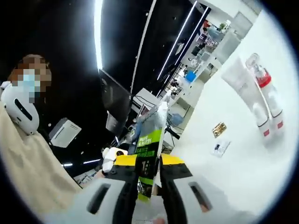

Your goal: Arrange the skincare products in the storage area until every visible bottle or jar stands upright without overlapping.

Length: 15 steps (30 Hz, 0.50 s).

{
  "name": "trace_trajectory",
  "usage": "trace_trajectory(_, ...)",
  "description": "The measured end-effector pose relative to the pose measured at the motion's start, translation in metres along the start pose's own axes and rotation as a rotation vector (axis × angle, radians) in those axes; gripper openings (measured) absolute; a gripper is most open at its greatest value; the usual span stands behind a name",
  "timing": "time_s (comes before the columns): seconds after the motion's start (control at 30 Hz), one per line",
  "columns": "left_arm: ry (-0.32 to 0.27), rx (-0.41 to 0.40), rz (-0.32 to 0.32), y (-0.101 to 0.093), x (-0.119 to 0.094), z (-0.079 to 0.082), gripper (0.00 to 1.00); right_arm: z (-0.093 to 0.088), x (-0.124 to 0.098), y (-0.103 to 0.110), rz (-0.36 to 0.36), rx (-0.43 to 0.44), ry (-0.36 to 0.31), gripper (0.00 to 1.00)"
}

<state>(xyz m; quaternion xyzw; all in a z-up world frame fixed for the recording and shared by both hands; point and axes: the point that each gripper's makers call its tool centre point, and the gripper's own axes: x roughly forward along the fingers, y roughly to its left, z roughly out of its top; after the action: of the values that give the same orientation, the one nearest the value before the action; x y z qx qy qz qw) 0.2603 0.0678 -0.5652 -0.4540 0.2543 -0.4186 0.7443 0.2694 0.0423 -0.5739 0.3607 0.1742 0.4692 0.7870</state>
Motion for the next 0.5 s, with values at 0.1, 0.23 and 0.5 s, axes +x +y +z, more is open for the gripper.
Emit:
trace_trajectory(0.1,0.015,-0.004,0.023,0.005,0.0,-0.002,0.0,-0.002,-0.001,-0.003,-0.017,-0.019,0.01,0.33)
trace_trajectory(0.23,0.013,-0.021,0.045,0.011,-0.001,-0.001,0.0,-0.003,-0.003,-0.008,-0.033,-0.027,0.02,0.42)
trace_trajectory(0.5,0.036,-0.045,0.096,0.027,0.001,-0.004,0.0,-0.008,-0.007,-0.02,-0.094,-0.096,0.082,0.66)
